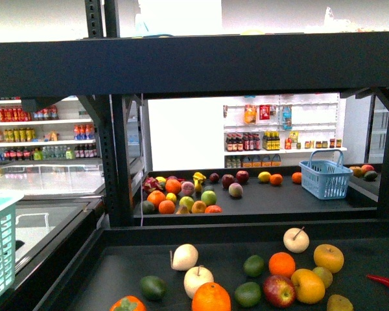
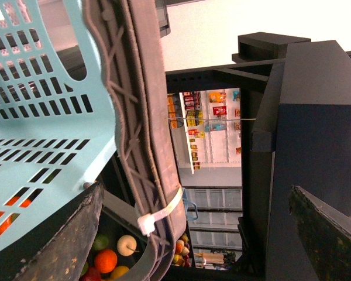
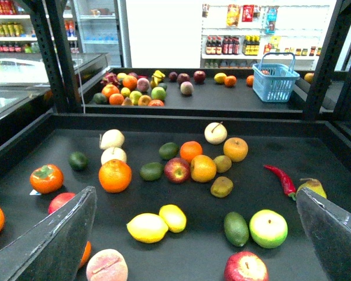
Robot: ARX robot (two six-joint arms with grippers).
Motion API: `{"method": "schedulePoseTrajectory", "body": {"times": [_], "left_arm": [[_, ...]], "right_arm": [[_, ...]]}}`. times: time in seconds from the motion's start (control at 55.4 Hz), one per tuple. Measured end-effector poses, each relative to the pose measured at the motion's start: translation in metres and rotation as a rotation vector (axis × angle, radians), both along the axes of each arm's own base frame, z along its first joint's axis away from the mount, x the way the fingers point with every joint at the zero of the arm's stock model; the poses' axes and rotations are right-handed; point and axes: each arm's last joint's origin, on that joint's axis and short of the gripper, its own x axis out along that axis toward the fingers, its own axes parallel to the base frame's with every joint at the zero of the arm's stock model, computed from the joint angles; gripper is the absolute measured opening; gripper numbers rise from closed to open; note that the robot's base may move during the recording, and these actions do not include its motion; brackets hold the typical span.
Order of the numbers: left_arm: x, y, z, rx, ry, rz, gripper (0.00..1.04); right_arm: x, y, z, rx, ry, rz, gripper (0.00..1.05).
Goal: Pick lemon from shelf
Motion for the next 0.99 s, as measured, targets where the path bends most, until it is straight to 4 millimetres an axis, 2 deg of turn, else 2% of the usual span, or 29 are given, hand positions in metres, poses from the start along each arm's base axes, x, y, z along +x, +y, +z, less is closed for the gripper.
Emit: {"method": "schedulePoseTrajectory", "body": {"times": [0.397,0.649,0.992], "left_arm": [[0.033,0.006,-0.004,0.005,-0.021,-0.006,0.97],[0.041,0.007,-0.005,0.02,-0.022,-0.003,0.96],[0.04,0.01,-0.01,0.036,0.014,0.008,0.42]], "right_arm": [[0.0,0.0,0.0,0.0,0.0,0.0,1.02],[0.0,0.0,0.0,0.0,0.0,0.0,1.02],[0.0,0.0,0.0,0.0,0.0,0.0,1.02]]}}
